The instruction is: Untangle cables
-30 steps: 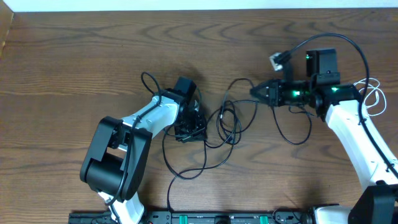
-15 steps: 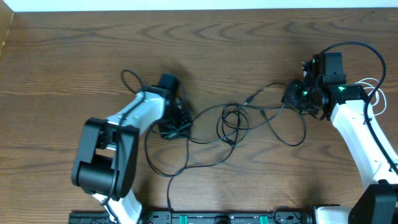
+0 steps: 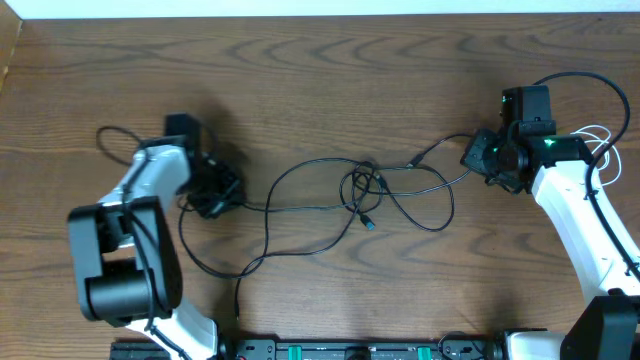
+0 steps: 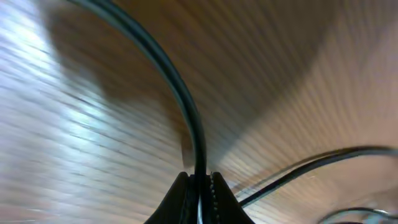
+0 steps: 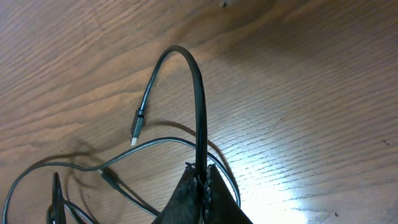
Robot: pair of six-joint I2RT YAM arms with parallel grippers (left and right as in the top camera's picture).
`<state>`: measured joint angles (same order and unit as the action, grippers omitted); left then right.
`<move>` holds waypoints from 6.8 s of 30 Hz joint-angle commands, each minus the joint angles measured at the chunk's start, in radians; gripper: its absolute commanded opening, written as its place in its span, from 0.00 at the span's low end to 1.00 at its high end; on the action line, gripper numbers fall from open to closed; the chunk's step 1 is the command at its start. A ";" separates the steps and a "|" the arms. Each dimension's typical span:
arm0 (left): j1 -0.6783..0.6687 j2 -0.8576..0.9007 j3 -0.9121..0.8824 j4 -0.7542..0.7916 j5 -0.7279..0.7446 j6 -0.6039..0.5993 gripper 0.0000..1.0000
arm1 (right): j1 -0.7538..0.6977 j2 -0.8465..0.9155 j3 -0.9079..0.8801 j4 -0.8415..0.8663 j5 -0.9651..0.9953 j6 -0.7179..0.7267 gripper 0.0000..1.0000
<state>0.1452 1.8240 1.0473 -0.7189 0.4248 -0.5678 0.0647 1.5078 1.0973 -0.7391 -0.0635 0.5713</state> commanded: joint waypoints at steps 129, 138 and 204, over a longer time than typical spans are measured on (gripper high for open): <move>-0.880 -0.301 0.017 0.193 -0.318 0.036 0.07 | 0.022 -0.017 0.003 0.117 -0.604 -0.333 0.71; -0.761 -0.301 0.017 0.106 0.058 0.179 0.07 | 0.045 -0.017 0.002 0.054 -0.640 -0.182 0.65; -0.994 0.011 0.002 0.410 -0.463 0.046 0.48 | 0.127 0.148 -0.210 0.407 -0.302 0.014 0.57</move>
<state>-0.8463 1.8061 1.0550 -0.3061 -0.0105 -0.5343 0.1875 1.6489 0.8928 -0.3351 -0.3531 0.5777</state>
